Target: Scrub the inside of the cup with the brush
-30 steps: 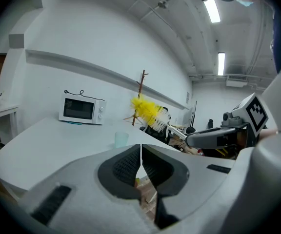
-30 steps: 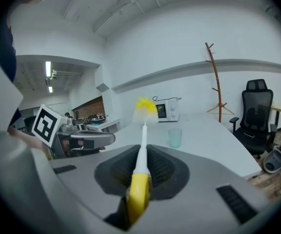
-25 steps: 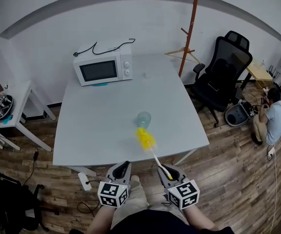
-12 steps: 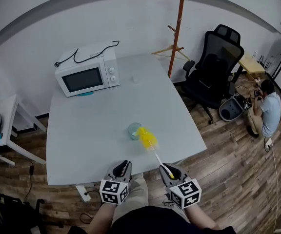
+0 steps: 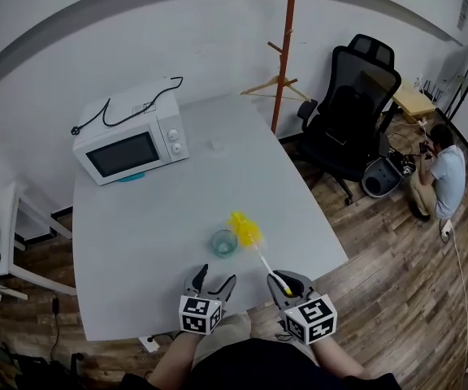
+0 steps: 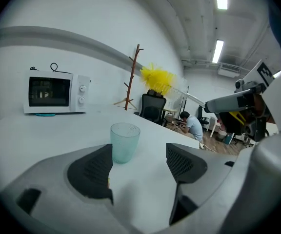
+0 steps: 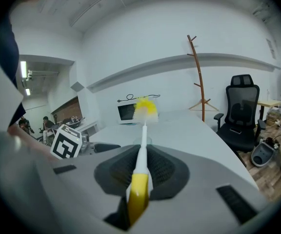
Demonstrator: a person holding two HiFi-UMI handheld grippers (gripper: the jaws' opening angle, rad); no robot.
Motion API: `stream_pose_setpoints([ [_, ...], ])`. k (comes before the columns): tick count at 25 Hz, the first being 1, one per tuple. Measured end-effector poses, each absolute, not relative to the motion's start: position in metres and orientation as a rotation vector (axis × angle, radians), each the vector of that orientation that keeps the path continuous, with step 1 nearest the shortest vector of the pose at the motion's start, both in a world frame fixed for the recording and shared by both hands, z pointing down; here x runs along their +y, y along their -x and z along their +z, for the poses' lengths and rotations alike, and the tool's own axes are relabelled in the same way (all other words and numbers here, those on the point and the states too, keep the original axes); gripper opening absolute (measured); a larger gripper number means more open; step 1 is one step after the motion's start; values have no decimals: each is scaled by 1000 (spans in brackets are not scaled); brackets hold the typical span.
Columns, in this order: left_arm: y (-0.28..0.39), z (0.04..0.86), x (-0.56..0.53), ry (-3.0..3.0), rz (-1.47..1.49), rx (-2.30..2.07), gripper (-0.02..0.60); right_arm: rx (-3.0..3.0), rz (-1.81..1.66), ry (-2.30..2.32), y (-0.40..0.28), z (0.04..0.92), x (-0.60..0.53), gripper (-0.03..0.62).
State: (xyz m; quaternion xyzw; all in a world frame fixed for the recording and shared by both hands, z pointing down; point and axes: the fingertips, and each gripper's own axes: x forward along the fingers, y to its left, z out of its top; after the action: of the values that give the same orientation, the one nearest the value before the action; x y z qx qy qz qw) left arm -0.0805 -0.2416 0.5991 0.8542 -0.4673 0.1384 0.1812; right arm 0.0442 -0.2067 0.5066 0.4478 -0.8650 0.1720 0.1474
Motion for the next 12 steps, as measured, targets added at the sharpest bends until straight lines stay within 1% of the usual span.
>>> stream_pose_setpoints([
  [4, 78, 619, -267, -2403, 436, -1303, 361, -2464, 515, -1290, -46, 511, -222, 51],
  [12, 69, 649, -308, -2411, 533, -1268, 390, -2418, 568, -1301, -47, 521, -238, 51],
])
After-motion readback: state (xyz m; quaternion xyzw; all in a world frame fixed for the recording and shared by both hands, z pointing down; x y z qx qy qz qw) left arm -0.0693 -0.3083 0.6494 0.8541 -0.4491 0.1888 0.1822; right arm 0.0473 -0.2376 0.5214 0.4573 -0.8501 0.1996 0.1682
